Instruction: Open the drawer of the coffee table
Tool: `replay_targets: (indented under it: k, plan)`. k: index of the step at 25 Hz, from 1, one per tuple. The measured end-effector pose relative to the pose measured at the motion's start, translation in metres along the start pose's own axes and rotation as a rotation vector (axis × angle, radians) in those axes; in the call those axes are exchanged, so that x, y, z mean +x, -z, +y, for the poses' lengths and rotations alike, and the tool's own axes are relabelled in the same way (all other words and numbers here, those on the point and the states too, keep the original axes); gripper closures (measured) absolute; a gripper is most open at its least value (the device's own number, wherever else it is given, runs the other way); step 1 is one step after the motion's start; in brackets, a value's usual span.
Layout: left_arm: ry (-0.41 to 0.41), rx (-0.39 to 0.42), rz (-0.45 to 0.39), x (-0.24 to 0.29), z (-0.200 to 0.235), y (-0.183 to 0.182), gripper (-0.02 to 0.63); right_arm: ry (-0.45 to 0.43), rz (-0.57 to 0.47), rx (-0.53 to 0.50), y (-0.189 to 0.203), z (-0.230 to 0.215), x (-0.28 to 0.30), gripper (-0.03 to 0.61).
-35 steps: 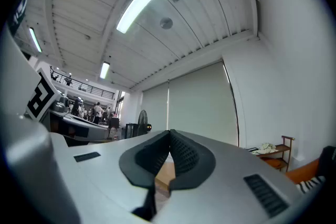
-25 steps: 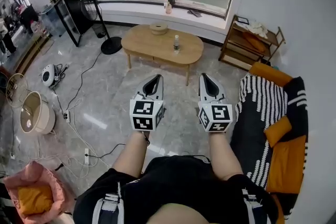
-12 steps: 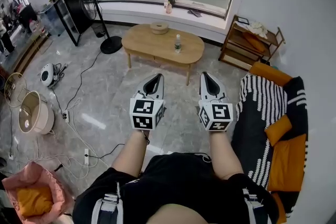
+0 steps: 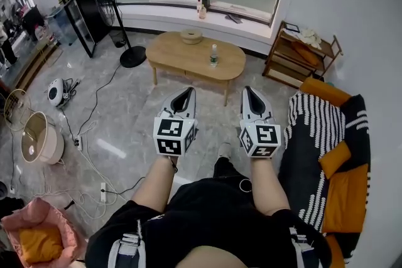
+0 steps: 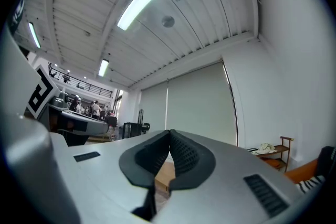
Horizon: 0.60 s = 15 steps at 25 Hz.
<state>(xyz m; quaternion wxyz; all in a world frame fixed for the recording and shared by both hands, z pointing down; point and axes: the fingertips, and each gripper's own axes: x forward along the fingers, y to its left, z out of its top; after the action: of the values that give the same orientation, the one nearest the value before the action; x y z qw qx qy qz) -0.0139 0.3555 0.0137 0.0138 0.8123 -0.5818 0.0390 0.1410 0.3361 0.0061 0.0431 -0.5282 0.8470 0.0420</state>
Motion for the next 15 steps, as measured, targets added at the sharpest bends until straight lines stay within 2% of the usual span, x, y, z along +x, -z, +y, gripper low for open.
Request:
replay_targets:
  k: [6, 15]
  plan:
    - [0.0, 0.037, 0.001, 0.051, 0.017, 0.006, 0.595, -0.005, -0.023, -0.006, 0.011, -0.023, 0.052, 0.563]
    - [-0.029, 0.033, 0.018, 0.218, 0.062, 0.009, 0.595, -0.027, -0.008, 0.031, 0.052, -0.11, 0.203, 0.563]
